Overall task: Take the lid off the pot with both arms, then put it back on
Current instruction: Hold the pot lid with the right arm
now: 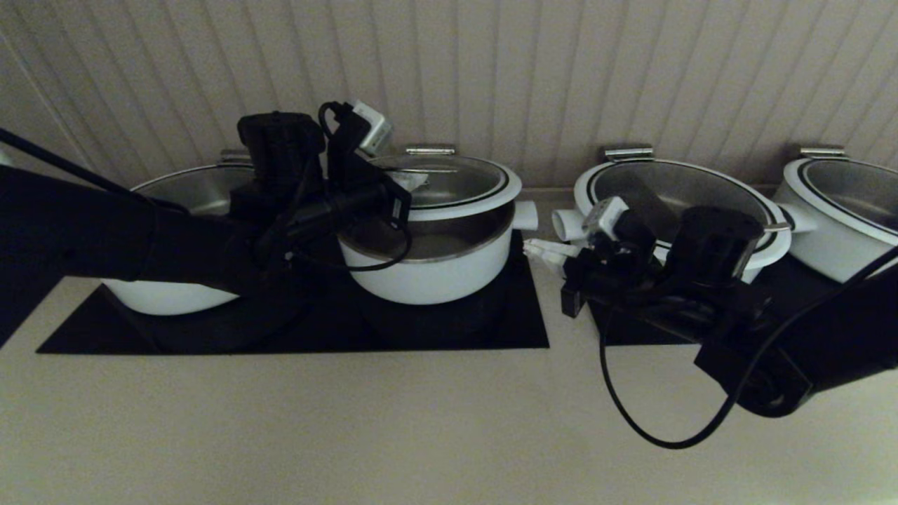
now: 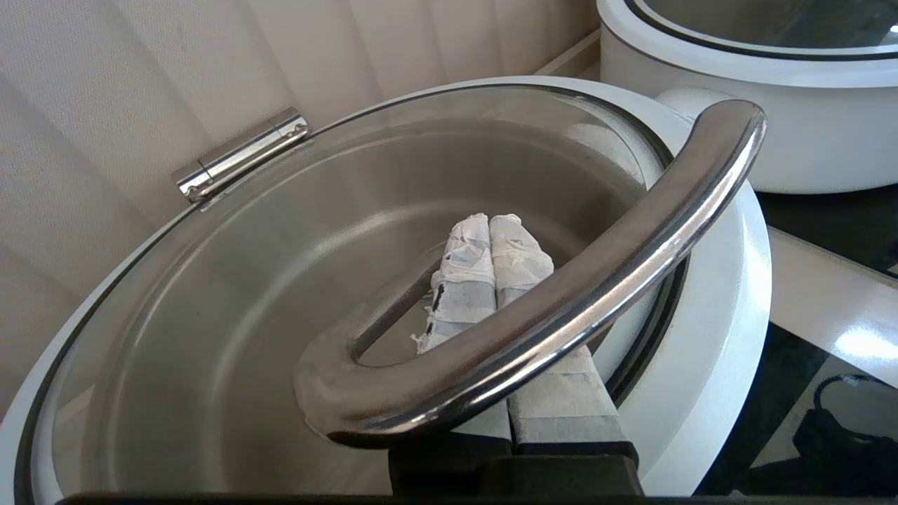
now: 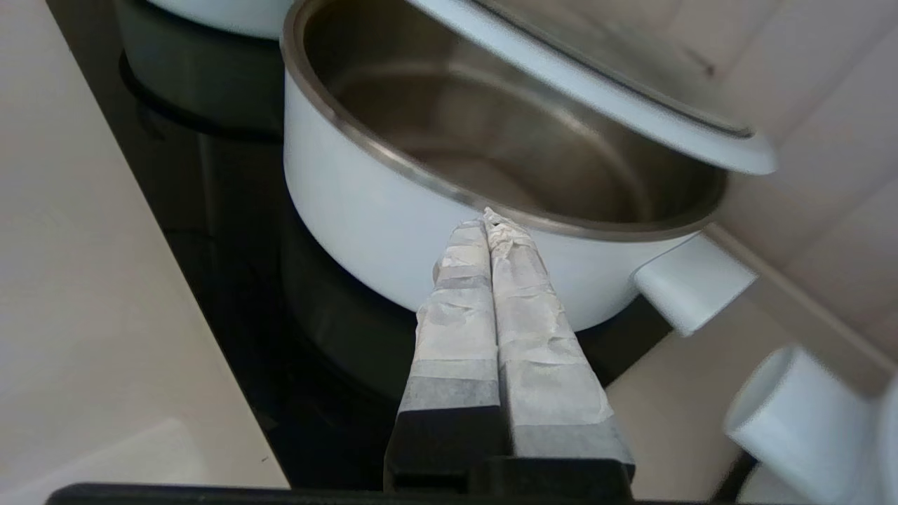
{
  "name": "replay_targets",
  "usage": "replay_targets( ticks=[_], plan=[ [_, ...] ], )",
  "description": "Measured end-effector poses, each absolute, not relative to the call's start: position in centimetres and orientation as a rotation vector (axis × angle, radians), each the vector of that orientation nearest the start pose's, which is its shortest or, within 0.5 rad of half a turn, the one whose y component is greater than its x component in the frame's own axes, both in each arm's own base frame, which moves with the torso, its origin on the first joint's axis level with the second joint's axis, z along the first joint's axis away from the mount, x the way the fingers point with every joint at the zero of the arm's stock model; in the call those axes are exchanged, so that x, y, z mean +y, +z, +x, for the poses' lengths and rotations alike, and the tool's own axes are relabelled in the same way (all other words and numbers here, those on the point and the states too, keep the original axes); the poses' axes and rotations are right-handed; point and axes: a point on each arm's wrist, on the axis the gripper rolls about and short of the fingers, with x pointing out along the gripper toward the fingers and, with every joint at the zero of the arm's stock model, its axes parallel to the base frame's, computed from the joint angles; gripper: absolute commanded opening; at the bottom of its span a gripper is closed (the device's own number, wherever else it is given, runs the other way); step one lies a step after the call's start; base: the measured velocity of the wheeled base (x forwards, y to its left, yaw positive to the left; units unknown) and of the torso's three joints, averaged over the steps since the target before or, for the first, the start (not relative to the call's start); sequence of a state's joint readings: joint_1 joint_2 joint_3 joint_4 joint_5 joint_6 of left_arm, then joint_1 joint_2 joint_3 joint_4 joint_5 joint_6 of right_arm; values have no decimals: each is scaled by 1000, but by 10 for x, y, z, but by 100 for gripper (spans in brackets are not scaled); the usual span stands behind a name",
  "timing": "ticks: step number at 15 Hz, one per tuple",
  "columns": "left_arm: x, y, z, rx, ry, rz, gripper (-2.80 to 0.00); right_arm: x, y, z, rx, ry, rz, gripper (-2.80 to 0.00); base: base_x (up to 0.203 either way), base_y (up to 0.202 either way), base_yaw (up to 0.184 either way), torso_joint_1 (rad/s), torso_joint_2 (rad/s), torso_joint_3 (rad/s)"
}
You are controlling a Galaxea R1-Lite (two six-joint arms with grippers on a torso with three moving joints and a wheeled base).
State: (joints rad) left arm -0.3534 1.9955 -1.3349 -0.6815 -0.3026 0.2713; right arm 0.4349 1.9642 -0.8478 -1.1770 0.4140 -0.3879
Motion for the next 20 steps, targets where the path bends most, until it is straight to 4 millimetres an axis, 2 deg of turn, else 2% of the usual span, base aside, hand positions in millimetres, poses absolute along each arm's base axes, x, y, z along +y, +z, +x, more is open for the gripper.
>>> replay_targets(
  ticks=[11, 20],
  plan=[
    [-142, 225, 386, -102, -633, 262, -280, 182, 156, 369, -298, 808, -363, -280, 0, 0, 0, 0, 0, 0],
    [-142, 223, 388, -96, -631, 262, -280, 193, 146, 390, -315, 806, -362, -280, 0, 0, 0, 0, 0, 0]
  ],
)
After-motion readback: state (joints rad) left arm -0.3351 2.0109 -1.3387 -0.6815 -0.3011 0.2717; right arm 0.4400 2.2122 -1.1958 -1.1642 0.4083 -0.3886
